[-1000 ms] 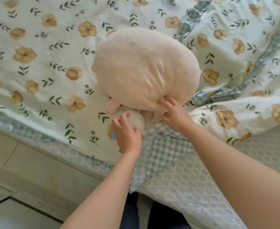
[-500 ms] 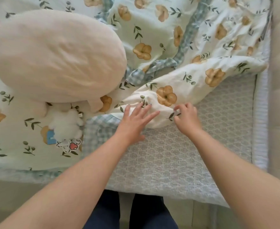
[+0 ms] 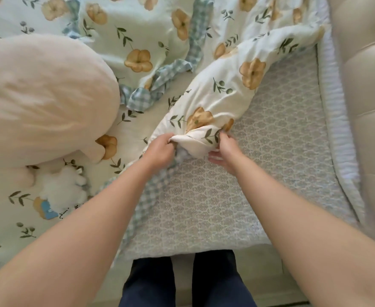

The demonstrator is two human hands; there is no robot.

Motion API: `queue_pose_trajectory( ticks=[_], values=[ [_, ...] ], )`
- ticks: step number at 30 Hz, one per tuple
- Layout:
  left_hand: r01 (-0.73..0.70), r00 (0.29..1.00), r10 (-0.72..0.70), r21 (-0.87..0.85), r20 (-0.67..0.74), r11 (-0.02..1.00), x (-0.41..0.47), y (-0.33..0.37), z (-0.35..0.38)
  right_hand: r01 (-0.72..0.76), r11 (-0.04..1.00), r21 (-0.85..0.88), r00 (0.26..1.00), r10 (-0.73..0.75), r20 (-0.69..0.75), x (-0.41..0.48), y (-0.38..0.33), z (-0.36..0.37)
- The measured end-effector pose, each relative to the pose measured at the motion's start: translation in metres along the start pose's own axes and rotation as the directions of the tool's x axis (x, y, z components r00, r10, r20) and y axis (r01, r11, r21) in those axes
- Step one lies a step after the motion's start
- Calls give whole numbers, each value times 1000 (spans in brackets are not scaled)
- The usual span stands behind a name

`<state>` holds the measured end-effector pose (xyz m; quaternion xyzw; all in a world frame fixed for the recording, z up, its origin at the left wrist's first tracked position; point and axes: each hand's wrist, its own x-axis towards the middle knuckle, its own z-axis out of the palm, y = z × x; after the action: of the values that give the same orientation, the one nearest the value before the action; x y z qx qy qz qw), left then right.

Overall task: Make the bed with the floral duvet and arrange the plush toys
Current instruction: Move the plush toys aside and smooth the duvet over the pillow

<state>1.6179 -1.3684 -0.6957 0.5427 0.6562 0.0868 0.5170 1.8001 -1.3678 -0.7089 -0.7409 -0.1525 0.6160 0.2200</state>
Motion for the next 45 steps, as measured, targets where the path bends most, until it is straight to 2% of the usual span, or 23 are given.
queue_pose_trajectory(
  ticks=[2, 5, 8, 9, 11, 13, 14, 15, 17, 20, 22, 24, 26, 27, 28, 30, 34, 36, 38, 40, 42, 43, 45],
  values=[
    [54, 987, -31, -143, 156, 988, -11, 10, 6, -65, 970, 234, 997, 54, 56, -4, -2, -7],
    [193, 919, -100, -213, 380, 958, -25, 23, 22, -178, 783, 596, 981, 96, 166, -4, 4, -36],
    [331, 820, -135, -270, 556, 904, -37, 39, 45, -156, 631, 760, 966, -63, 251, -13, 20, -78],
    [321, 796, -120, -247, 593, 914, -41, 46, 56, -109, 653, 750, 963, -119, 243, -21, 26, -90],
    [245, 760, -94, -150, 644, 958, -49, 54, 77, -57, 729, 683, 978, -95, 183, -31, 41, -117],
    [161, 737, -86, -52, 670, 986, -54, 64, 95, -61, 809, 585, 932, -163, 322, -41, 52, -139],
    [120, 720, -84, -5, 689, 993, -54, 71, 103, -33, 872, 489, 952, -121, 280, -45, 53, -150],
    [78, 702, -92, 52, 706, 996, -53, 78, 108, 5, 858, 514, 980, -105, 166, -48, 50, -161],
    [-24, 686, -106, 168, 720, 986, -53, 93, 123, 46, 787, 615, 954, -217, 207, -65, 38, -173],
    [-244, 795, -3, 324, 607, 914, -60, 112, 152, 118, 779, 616, 987, -159, 12, -75, 27, -187],
    [-389, 827, 163, 339, 538, 857, -66, 110, 170, 120, 867, 483, 993, -109, -51, -78, 24, -197],
    [-426, 835, 187, 394, 517, 814, -70, 109, 189, 155, 977, 147, 930, -94, -355, -72, 34, -225],
    [-443, 841, 152, 499, 519, 745, -72, 105, 202, 123, 947, -296, 665, -300, -683, -77, 42, -254],
    [-480, 830, 160, 540, 534, 691, -76, 107, 215, 115, 891, -439, 535, -427, -729, -84, 50, -276],
    [-520, 819, 186, 567, 542, 638, -80, 108, 223, 112, 834, -540, 453, -527, -720, -88, 58, -292],
    [-595, 786, 248, 584, 566, 552, -88, 109, 243, 63, 747, -662, 393, -628, -672, -85, 92, -322],
    [-640, 724, 114, 602, 680, 477, -78, 95, 271, -155, 723, -673, 475, -543, -692, -58, 143, -347],
    [-664, 654, -14, 583, 756, 469, -69, 88, 281, -208, 734, -646, 469, -505, -725, -41, 141, -344],
    [-729, 590, -5, 536, 807, 425, -69, 87, 291, -199, 713, -672, 473, -531, -703, -32, 135, -331],
    [-739, 636, 218, 504, 740, 447, -71, 89, 302, -46, 604, -795, 521, -665, -535, -30, 134, -317],
    [-667, 739, 373, 532, 561, 522, -73, 88, 311, 111, 388, -915, 598, -761, -250, -30, 145, -306],
    [-607, 788, 337, 557, 516, 567, -73, 85, 314, 141, 318, -938, 680, -719, -142, -29, 154, -307],
    [-526, 821, 145, 632, 553, 568, -75, 75, 317, 59, 426, -903, 888, -436, -148, -27, 175, -313]
  ],
)
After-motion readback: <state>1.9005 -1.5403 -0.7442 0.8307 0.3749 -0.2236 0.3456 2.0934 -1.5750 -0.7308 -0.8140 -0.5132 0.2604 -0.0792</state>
